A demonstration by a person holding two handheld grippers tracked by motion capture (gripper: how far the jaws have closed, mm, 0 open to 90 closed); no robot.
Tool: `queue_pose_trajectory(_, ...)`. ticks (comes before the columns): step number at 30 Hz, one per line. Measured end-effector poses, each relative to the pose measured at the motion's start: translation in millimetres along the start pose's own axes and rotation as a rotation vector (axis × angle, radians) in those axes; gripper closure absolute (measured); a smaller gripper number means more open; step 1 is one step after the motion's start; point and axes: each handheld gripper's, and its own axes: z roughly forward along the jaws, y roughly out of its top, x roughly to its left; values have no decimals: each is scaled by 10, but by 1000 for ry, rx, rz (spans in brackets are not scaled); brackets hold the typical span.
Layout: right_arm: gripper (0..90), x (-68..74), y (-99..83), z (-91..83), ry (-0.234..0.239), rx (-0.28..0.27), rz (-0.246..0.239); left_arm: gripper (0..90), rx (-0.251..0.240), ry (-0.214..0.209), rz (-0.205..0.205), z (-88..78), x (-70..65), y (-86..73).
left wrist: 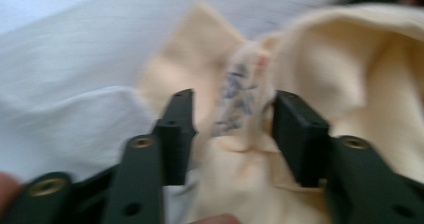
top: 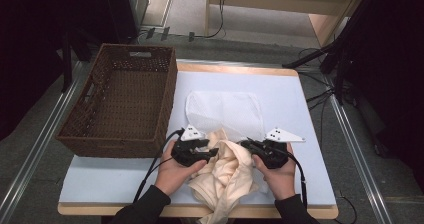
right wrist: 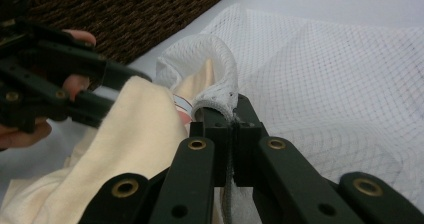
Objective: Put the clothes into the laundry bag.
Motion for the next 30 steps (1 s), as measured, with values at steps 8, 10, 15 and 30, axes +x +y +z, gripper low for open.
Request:
queue_pose_trajectory(8, 885, 22, -14, 45, 3, 12, -7, 309, 176, -1, 35, 243, -52, -127)
queue_pose_trajectory(10, 885, 22, -16, 45, 4, 15, -8, 464, 175, -16, 41, 215, -65, -113)
queue_pose_trajectory(15, 884, 6, -28, 51, 4, 16, -6, 677, 150, -21, 67, 68, -128, -62)
queue_pose_trajectory(30, 884, -16, -24, 50, -1, 15, 2, 542, 63, -78, 122, -188, -426, 16)
